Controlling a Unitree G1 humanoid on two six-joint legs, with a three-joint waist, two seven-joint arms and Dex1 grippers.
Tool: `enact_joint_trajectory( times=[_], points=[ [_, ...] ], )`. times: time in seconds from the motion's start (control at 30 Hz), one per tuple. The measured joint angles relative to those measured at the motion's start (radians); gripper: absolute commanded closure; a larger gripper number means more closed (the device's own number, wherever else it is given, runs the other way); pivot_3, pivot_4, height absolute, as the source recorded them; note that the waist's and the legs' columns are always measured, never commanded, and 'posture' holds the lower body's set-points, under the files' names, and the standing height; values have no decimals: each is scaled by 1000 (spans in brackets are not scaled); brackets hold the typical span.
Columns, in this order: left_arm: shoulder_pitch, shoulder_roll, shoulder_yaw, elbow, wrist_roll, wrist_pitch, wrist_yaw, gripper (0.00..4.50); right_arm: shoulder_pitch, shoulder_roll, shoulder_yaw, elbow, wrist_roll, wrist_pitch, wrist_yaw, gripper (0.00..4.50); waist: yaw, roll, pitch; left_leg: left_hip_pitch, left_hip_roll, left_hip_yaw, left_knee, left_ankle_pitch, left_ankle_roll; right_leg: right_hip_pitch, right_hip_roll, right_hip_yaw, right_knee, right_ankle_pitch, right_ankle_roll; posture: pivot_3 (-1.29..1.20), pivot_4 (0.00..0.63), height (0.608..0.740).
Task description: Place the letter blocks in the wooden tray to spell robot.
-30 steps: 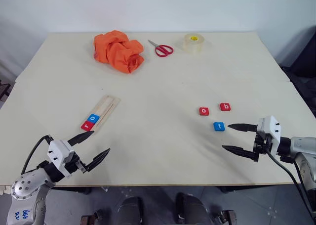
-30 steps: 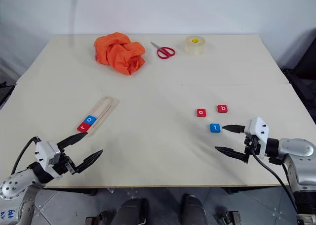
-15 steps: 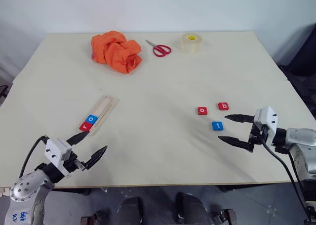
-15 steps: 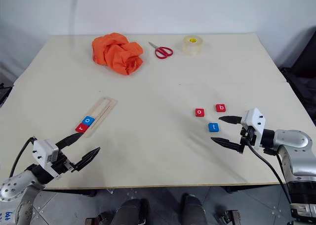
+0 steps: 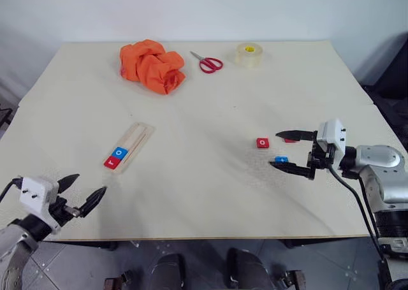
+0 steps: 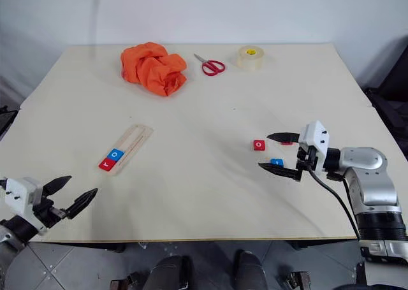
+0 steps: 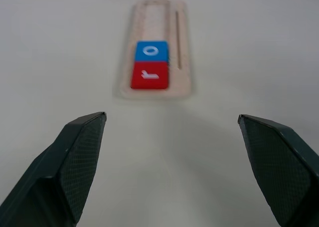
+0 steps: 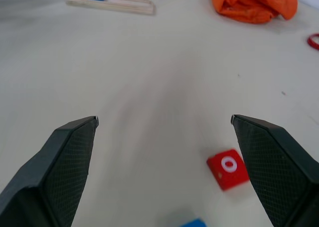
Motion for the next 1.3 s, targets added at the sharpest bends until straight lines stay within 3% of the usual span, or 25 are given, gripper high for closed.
enact_joint_trajectory(
  times=[0.43,0.67,0.97,1.13,1.3],
  points=[
    [-342,37,-181,280,87,55,-4,0,-8,12,20,17,-6,0,26,29,-3,0,0,0,0,6,0,3,-5,-6,0,6,6,0,0,0,150,740],
    [-408,35,-234,391,127,25,-38,0,0,12,20,17,-10,-1,27,29,-3,-1,0,-1,0,7,0,3,-5,-7,0,8,7,0,0,0,150,740],
    [-439,35,-264,401,147,33,-53,0,0,12,20,17,-12,-11,26,29,-3,-1,0,-1,0,7,2,3,-5,-7,0,9,8,0,0,0,150,740],
    [-438,37,-265,400,161,48,-51,1099,-2,12,20,19,-13,-22,26,0,-3,-1,-1,0,0,8,3,3,-5,-7,0,9,9,0,0,0,150,740],
    [-430,38,-266,413,170,1,-72,1108,-6,12,20,46,-24,-33,26,0,-3,-1,-1,0,0,8,3,3,-5,-7,0,9,9,0,0,0,150,740]
  ],
)
